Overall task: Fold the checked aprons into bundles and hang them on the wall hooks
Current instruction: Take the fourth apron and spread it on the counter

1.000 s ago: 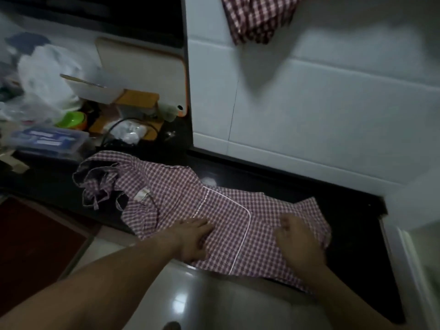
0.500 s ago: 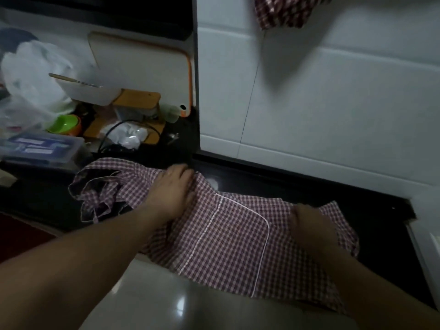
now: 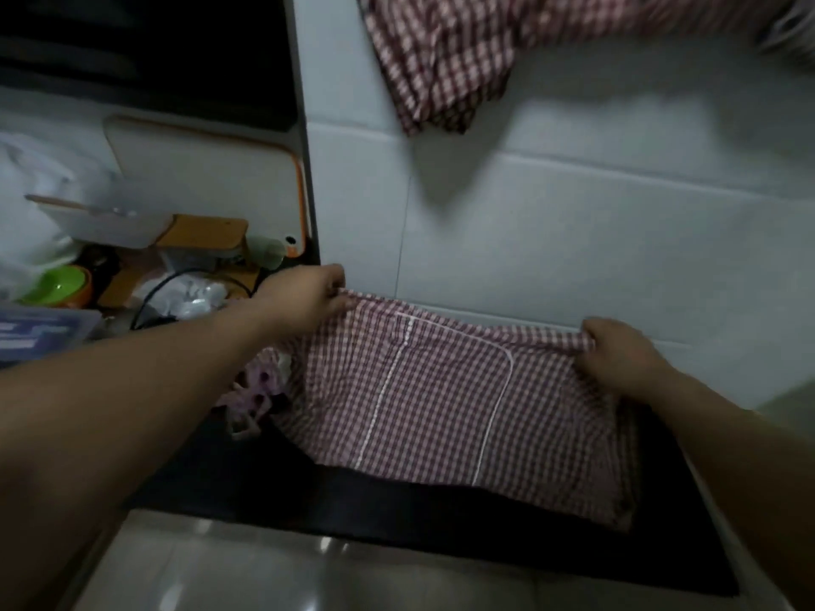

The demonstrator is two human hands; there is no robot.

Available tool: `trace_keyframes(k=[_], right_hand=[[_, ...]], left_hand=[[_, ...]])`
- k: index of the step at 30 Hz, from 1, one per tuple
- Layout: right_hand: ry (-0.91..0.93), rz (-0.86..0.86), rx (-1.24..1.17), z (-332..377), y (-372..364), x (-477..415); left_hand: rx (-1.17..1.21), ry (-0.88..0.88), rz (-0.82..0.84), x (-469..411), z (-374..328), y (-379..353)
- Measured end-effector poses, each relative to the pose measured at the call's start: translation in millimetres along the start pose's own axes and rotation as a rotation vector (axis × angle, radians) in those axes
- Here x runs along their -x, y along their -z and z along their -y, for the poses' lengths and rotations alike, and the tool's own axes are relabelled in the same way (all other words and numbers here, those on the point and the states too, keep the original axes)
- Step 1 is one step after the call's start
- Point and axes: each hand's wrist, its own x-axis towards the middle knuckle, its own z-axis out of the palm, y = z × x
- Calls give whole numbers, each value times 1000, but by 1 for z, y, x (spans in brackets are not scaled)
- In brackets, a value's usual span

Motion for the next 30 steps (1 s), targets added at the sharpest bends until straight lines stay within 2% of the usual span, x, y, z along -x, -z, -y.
trace_keyframes(k=[4,7,9,10,12,15,18,20,22,25,27,30], right_hand=[[69,-409,24,11,95,14],[220,-766,143,41,147,57],[322,-848,274,43,145,91],[342,-803,333,36,133,105],[319,-599,431,8,91,131],[203,-172,561,-23,9,165],[80,58,610,-58,-73,182],[21,246,656,-62,-107,189],[70,389,620,-61,-131,196],[97,402,486,-49,-147,200],[126,419,368,-40,-154,194],[155,418,142,-23,-165,184]], left_hand=[[-83,-185,-356,9,-29,74],[-170,-282,-562,31,-36,111],[-259,-308,-607,59,-32,112],[-323,-325,-581,77,-28,105],[-415,-380,-454,116,-20,70],[-479,-346,-24,164,-18,-5],[-348,-102,407,183,-25,-76],[-283,-74,586,185,-30,-119],[-299,-123,616,190,-35,-156],[-221,-126,472,187,-46,-179],[-61,-94,374,175,-58,-179],[342,66,443,155,-77,-179]])
